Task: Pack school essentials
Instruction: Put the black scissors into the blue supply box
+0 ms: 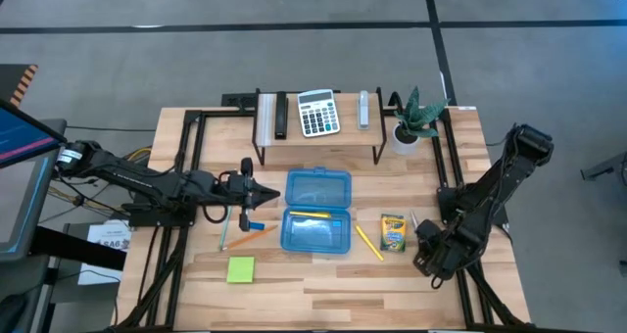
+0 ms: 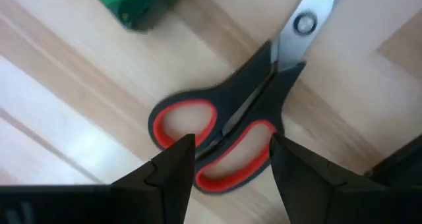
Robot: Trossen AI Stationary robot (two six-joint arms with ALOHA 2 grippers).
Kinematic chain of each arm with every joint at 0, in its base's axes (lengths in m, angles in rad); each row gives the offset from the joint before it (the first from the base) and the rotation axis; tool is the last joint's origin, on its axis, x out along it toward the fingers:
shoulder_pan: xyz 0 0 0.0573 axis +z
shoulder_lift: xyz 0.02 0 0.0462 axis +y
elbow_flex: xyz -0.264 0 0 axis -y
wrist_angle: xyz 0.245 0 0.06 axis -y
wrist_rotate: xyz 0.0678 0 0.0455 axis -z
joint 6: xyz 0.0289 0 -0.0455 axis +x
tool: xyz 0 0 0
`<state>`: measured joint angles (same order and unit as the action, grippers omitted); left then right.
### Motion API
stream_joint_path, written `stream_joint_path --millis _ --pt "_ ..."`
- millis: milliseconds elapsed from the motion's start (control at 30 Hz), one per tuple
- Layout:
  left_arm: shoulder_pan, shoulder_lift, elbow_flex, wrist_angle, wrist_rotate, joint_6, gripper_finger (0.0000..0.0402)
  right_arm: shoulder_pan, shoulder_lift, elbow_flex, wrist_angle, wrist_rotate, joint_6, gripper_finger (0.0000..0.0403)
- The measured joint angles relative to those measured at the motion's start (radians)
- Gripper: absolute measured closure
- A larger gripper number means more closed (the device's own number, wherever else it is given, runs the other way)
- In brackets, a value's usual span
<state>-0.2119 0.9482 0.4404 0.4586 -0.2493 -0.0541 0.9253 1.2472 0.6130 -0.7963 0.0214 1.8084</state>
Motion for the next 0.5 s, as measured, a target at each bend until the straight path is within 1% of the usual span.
stream_joint_path --millis 133,367,500 --pt "0.0 0.0 0.0 -0.007 0.003 -0.04 0.04 0.012 0.026 0.001 0.031 0.004 0.024 0.0184" --pt "-0.016 0.0 0.0 -0.006 0.0 -0.048 0.04 0.025 0.158 0.004 0.102 -0.008 0.027 0.0184" --pt "-0.017 0.0 0.0 0.003 0.0 -0.047 0.04 0.023 0.203 0.008 0.107 -0.019 0.027 0.0184"
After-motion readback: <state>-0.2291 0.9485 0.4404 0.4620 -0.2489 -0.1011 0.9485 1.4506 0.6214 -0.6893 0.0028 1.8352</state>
